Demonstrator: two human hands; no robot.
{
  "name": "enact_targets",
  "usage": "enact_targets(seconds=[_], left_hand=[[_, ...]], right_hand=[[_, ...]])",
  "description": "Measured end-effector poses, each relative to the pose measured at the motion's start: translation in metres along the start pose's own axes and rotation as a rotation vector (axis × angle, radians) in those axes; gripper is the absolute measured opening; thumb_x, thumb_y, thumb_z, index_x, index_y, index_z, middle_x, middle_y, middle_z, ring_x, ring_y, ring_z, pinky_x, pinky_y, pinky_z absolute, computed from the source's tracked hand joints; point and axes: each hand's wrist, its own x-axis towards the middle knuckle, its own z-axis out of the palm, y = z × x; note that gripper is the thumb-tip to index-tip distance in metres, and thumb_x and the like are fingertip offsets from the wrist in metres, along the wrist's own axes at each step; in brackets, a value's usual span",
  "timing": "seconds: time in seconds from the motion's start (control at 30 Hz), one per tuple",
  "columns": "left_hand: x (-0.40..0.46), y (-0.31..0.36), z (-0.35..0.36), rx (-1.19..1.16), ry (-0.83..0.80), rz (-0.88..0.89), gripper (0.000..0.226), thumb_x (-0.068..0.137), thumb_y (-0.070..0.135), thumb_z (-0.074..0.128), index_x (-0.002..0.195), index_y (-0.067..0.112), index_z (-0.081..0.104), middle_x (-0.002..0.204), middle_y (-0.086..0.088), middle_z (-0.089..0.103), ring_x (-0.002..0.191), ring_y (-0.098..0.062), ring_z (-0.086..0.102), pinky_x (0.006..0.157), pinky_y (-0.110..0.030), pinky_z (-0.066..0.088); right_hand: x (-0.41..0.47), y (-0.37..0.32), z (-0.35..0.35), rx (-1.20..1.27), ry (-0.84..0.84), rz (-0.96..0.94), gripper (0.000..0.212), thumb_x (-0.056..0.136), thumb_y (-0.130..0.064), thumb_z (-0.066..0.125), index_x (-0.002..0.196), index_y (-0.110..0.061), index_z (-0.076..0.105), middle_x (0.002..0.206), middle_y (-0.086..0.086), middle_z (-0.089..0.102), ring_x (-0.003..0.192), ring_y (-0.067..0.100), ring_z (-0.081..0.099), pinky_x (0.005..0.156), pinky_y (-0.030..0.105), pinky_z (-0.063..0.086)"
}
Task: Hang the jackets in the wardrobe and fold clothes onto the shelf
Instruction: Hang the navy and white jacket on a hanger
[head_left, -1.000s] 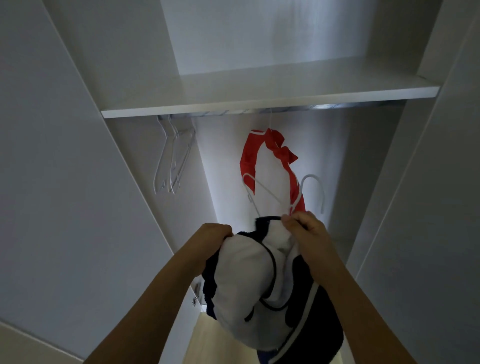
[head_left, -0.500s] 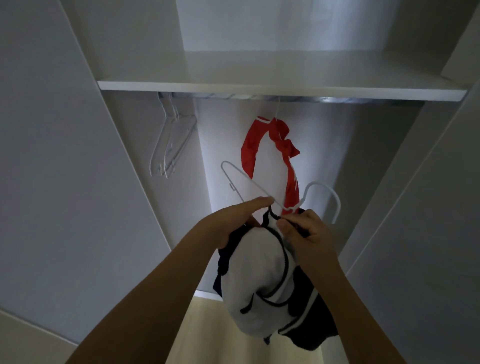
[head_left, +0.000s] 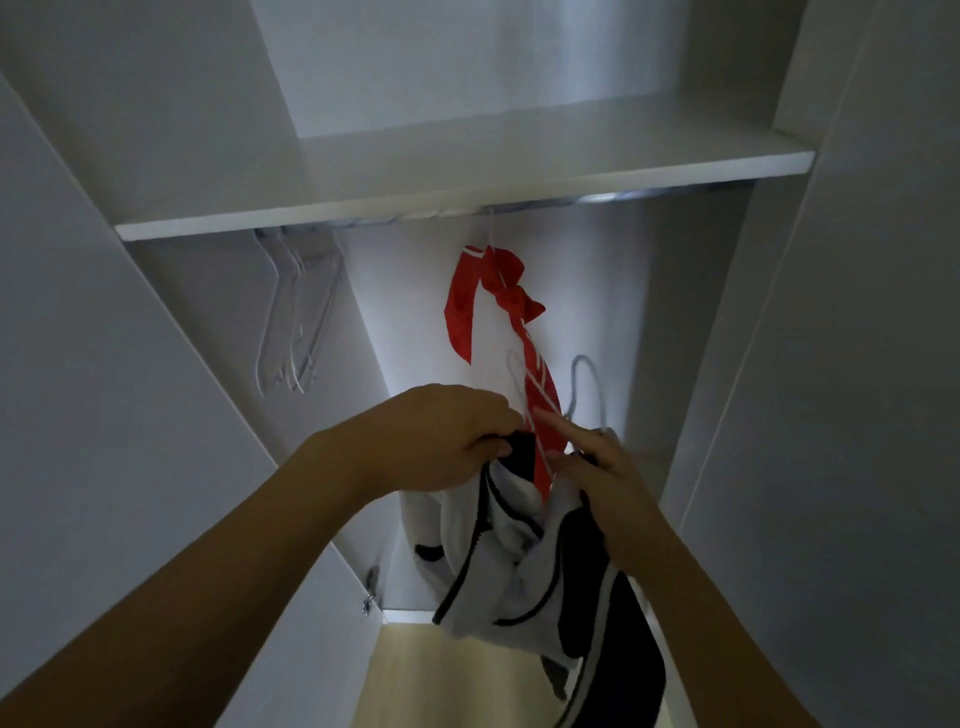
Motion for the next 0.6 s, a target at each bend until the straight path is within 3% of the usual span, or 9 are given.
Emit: enact_targets(seconds=[0.07, 0.17, 0.27, 0.33, 0.4, 0.47, 0.53, 0.6], left_hand=[[0.001, 0.006, -0.01, 0.007, 0.045, 0.019, 0.018, 0.101, 0.022, 0.05, 0.111, 0.021, 0.064, 0.087, 0.019, 0.053, 0.08, -0.001, 0.051, 0.074, -0.014, 0.035], [-0.004, 0.004, -0.014, -0.103, 0.129, -0.045, 0.015, 0.1, 0.022, 0.054, 0.109, 0.027, 0.064, 0.086, 0.016, 0.061, 0.076, 0.0, 0.056, 0.072, -0.016, 0.042], [-0.012, 0.001, -0.012, -0.474, 0.256, -0.19, 0.017, 0.099, 0.017, 0.054, 0.104, 0.033, 0.05, 0.071, 0.004, 0.057, 0.058, -0.006, 0.049, 0.059, -0.019, 0.043], [-0.016, 0.002, -0.009, -0.75, 0.321, -0.294, 0.025, 0.099, 0.006, 0.05, 0.1, 0.029, 0.041, 0.082, -0.011, 0.059, 0.069, -0.016, 0.054, 0.066, -0.027, 0.047], [-0.017, 0.001, -0.005, -0.802, 0.355, -0.362, 0.025, 0.099, 0.001, 0.047, 0.097, 0.025, 0.038, 0.09, -0.021, 0.063, 0.08, -0.024, 0.057, 0.077, -0.038, 0.048], [-0.019, 0.001, -0.001, -0.755, 0.347, -0.393, 0.017, 0.1, 0.008, 0.05, 0.097, 0.022, 0.042, 0.093, -0.017, 0.069, 0.082, -0.024, 0.063, 0.082, -0.041, 0.052], [-0.022, 0.001, 0.002, -0.835, 0.372, -0.386, 0.01, 0.098, 0.01, 0.055, 0.097, 0.018, 0.049, 0.09, -0.008, 0.074, 0.086, -0.021, 0.07, 0.086, -0.035, 0.056], [-0.026, 0.001, 0.003, -0.916, 0.427, -0.376, 0.007, 0.095, 0.008, 0.061, 0.096, 0.014, 0.056, 0.09, -0.007, 0.076, 0.089, -0.02, 0.073, 0.086, -0.03, 0.056]], right_hand=[[-0.002, -0.004, 0.009, 0.029, -0.057, 0.006, 0.038, 0.091, -0.007, 0.059, 0.114, -0.035, 0.07, 0.112, 0.009, 0.045, 0.102, 0.015, 0.056, 0.091, 0.016, 0.046], [-0.001, -0.008, 0.012, 0.005, -0.062, 0.017, 0.014, 0.089, -0.02, 0.066, 0.095, -0.03, 0.073, 0.11, 0.004, 0.046, 0.099, 0.012, 0.057, 0.089, 0.019, 0.046], [0.0, -0.006, 0.009, -0.02, -0.013, 0.012, 0.012, 0.091, -0.036, 0.062, 0.083, -0.042, 0.069, 0.103, -0.011, 0.051, 0.1, 0.004, 0.058, 0.094, 0.022, 0.044], [0.0, -0.005, 0.01, -0.019, 0.024, -0.011, 0.014, 0.094, -0.038, 0.056, 0.084, -0.043, 0.065, 0.099, -0.02, 0.05, 0.099, -0.001, 0.057, 0.092, 0.019, 0.043], [0.0, -0.004, 0.012, -0.076, 0.043, -0.081, 0.016, 0.098, -0.034, 0.05, 0.086, -0.04, 0.06, 0.098, -0.02, 0.048, 0.09, -0.011, 0.055, 0.085, 0.011, 0.04], [0.002, -0.004, 0.014, -0.184, 0.077, -0.155, 0.017, 0.1, -0.032, 0.045, 0.092, -0.036, 0.059, 0.098, -0.02, 0.046, 0.09, -0.011, 0.052, 0.084, 0.007, 0.039], [0.003, -0.004, 0.015, -0.267, 0.134, -0.201, 0.019, 0.101, -0.035, 0.042, 0.103, -0.031, 0.06, 0.097, -0.021, 0.046, 0.094, -0.003, 0.053, 0.088, 0.012, 0.039], [0.003, -0.009, 0.013, -0.235, 0.181, -0.222, 0.016, 0.101, -0.034, 0.045, 0.098, -0.035, 0.061, 0.093, -0.019, 0.05, 0.089, -0.005, 0.054, 0.083, 0.007, 0.039]])
